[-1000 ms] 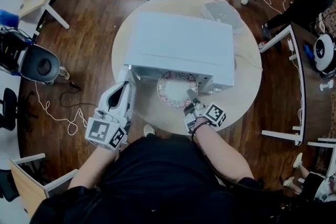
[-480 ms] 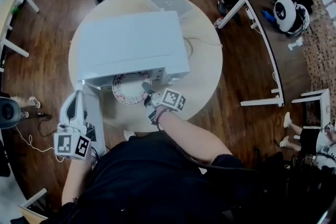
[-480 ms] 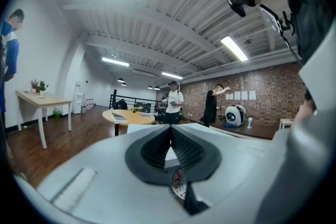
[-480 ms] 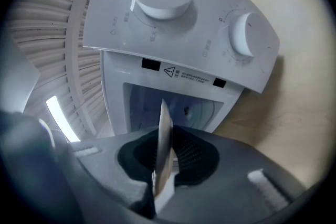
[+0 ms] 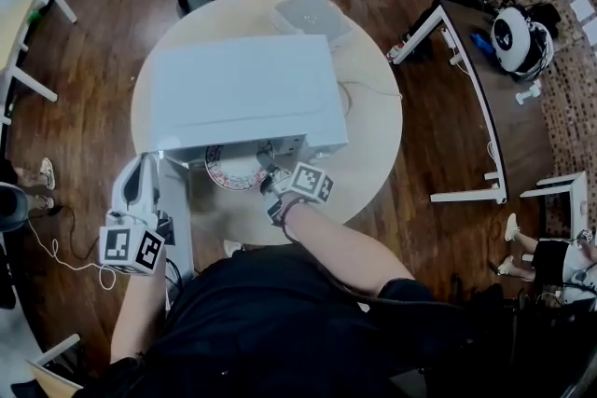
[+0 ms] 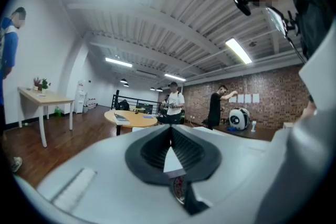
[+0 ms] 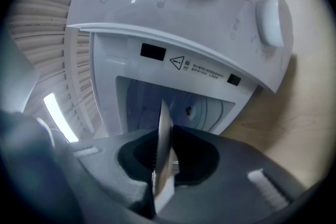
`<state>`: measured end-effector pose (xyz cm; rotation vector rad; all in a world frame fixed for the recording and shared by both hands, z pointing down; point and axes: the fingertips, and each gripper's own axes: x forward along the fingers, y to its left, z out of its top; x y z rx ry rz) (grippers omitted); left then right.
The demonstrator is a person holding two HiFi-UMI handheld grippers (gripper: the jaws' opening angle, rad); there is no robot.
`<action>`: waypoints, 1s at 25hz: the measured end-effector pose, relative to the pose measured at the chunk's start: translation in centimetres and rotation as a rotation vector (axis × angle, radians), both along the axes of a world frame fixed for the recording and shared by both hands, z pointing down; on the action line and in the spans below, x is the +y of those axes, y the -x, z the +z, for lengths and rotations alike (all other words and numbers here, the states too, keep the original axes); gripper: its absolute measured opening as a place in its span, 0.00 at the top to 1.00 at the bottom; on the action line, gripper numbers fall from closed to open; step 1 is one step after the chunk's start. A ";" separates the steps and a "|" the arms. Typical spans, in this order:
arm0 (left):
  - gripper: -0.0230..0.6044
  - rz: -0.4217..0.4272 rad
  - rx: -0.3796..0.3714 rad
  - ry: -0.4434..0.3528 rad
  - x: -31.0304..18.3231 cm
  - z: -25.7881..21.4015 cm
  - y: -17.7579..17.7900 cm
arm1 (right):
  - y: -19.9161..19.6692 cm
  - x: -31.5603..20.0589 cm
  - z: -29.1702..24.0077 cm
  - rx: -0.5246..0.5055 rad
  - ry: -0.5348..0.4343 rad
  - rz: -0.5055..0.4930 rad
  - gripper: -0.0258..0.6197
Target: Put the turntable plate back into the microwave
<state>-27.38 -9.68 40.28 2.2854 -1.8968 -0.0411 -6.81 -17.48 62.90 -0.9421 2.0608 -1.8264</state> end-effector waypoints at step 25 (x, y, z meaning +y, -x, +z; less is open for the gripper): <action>0.96 0.015 -0.026 0.023 0.9 0.2 -0.6 | 1.6 -3.1 2.5 0.013 0.040 0.089 0.91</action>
